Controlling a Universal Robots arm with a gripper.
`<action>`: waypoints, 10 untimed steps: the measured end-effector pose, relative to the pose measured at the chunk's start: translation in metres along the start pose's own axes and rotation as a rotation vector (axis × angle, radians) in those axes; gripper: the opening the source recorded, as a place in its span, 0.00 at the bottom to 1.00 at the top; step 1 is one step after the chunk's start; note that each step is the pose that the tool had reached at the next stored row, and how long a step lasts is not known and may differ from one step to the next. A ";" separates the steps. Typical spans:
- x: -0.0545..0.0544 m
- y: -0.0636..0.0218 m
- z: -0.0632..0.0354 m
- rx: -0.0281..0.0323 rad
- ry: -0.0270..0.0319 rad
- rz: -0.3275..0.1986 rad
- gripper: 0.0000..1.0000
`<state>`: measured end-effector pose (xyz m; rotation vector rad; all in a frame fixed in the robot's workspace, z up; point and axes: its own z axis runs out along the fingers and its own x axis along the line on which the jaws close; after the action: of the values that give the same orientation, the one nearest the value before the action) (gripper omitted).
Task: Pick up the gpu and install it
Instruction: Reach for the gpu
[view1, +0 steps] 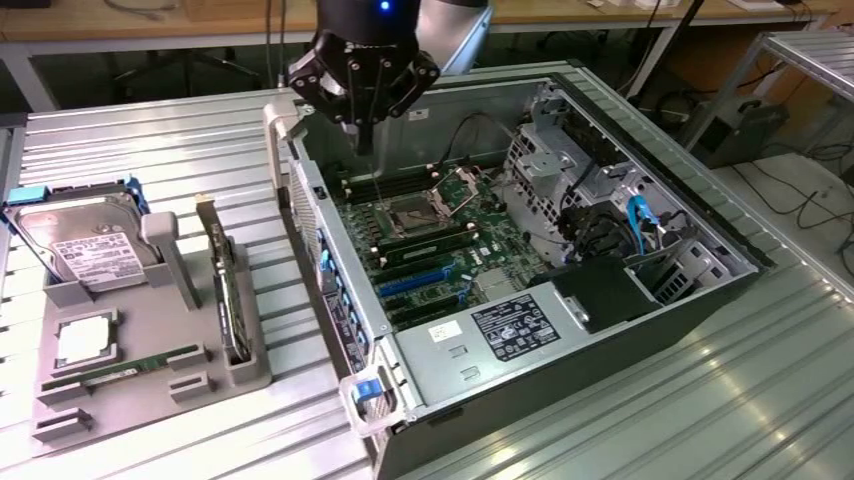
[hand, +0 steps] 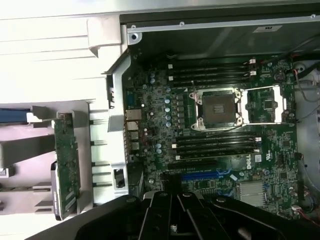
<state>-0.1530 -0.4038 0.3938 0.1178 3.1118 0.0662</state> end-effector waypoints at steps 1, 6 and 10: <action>0.005 -0.0016 -0.0002 -0.0001 -0.0001 0.000 0.11; 0.029 -0.0084 -0.0011 0.0001 0.0000 0.000 0.11; 0.056 -0.0166 -0.0022 0.0000 0.0000 0.000 0.11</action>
<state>-0.2104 -0.4161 0.3938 0.1179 3.1118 0.0662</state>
